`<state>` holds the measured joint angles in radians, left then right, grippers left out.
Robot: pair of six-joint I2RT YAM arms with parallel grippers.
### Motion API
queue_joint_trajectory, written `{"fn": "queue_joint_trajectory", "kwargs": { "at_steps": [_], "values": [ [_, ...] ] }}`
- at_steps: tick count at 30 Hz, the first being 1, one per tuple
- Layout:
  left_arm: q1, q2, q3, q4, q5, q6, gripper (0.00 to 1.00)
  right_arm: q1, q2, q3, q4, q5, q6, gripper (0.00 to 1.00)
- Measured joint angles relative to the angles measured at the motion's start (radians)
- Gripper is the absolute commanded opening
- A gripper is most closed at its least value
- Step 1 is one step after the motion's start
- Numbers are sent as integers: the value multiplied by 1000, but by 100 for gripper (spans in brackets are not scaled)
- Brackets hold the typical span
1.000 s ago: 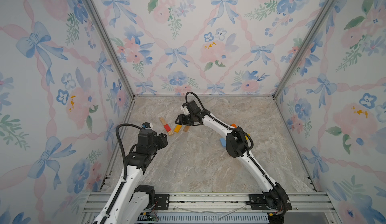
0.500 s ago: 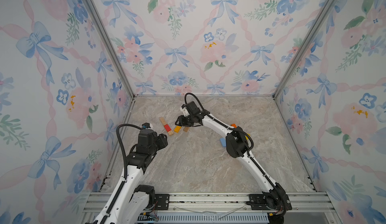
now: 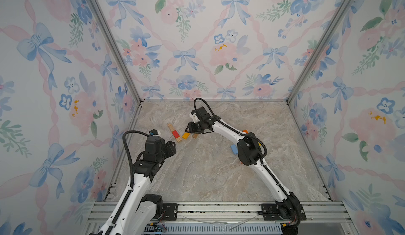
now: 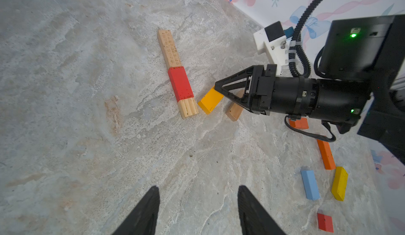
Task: Assemble the letter v with building blocks
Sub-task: Assemble the building block at the center of the board.
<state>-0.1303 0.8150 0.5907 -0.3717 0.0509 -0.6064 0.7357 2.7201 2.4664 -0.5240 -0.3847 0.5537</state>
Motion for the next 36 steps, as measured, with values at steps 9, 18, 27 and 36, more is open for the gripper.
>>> {"fn": "queue_joint_trajectory", "kwargs": {
  "at_steps": [9, 18, 27, 36],
  "values": [
    [0, 0, -5, 0, 3, 0, 59, 7, -5, -5, -15, 8, -2, 37],
    [0, 0, -11, 0, 3, 0, 60, 8, -30, -41, -27, 23, -5, 33],
    [0, 0, -11, 0, 4, -1, 59, 13, -42, -55, -45, 35, -5, 28],
    [0, -1, -11, 0, 13, -1, 59, 13, -46, -61, -45, 35, -5, 25]
  ]
}}
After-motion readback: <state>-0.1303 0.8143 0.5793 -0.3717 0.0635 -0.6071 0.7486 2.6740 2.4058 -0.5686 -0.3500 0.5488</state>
